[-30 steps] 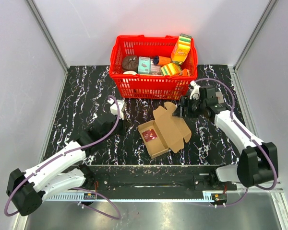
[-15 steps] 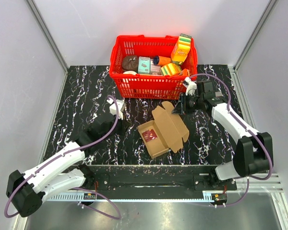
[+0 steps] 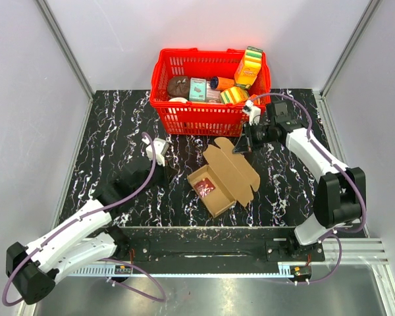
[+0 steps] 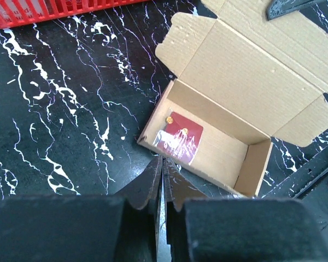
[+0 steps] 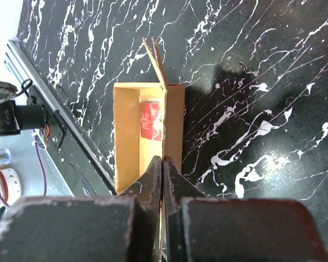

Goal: Fold the paper box

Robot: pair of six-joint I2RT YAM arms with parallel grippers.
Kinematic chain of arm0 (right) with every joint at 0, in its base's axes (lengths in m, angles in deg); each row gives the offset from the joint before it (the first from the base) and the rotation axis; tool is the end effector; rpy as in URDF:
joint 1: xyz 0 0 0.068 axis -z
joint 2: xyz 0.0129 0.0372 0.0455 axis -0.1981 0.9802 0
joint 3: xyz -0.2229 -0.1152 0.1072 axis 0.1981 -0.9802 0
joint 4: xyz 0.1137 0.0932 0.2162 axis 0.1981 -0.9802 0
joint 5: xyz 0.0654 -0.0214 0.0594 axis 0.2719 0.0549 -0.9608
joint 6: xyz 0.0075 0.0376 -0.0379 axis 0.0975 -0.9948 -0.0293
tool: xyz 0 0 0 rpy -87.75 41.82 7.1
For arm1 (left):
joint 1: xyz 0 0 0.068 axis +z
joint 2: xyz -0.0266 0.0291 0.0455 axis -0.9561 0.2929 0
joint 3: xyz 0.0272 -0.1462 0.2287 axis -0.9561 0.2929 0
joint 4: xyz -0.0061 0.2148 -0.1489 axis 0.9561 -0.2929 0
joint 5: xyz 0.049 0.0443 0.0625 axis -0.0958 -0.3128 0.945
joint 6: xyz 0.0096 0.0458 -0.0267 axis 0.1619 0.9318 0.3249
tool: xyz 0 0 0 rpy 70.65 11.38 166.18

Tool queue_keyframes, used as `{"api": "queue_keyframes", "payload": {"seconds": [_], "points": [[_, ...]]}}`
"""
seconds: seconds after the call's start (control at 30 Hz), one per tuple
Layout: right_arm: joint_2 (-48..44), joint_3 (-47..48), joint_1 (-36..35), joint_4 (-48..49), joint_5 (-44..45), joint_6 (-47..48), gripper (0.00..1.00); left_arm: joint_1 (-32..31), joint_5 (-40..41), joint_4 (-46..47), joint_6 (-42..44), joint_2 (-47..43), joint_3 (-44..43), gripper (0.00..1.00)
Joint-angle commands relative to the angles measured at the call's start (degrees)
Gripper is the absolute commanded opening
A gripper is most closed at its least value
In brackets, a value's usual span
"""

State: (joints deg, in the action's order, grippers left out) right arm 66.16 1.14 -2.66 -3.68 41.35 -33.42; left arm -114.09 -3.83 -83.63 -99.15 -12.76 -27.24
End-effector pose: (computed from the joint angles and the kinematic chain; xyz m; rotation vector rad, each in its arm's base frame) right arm 0.3163 0.1043 0.2715 -0.5830 2.3524 1.0368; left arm 0.1461 -0.1251 0.2788 0.3631 2.0204 -0.6136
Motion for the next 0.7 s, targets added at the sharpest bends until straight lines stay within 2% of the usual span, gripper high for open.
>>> {"api": "queue_keyframes", "payload": {"seconds": [0.0,0.17,0.27,0.43,0.5,0.67], "points": [[1.1,6.5,-0.2,-4.2,-2.2,6.7,0.02,0.3,-0.2,-0.3,0.3,-1.9,-2.0,0.08],[3.0,12.2,-1.9,-8.9,-3.1,15.9,0.02,0.3,0.4,-1.5,0.1,-2.6,-2.5,0.08],[6.3,18.3,-3.1,-15.2,-2.9,21.7,0.03,0.3,0.6,-1.8,0.0,-2.3,-2.7,0.08],[15.2,33.5,-6.1,-32.1,-5.0,34.5,0.06,0.3,0.9,-2.4,0.0,-1.9,-3.2,0.08],[19.6,37.6,-8.0,-38.8,-1.5,38.1,0.07,0.3,1.2,-2.8,0.1,-2.0,-3.4,0.08],[23.8,43.1,-12.4,-43.6,9.7,43.4,0.07,0.3,1.9,-4.0,0.6,-2.5,-4.0,0.08]]}}
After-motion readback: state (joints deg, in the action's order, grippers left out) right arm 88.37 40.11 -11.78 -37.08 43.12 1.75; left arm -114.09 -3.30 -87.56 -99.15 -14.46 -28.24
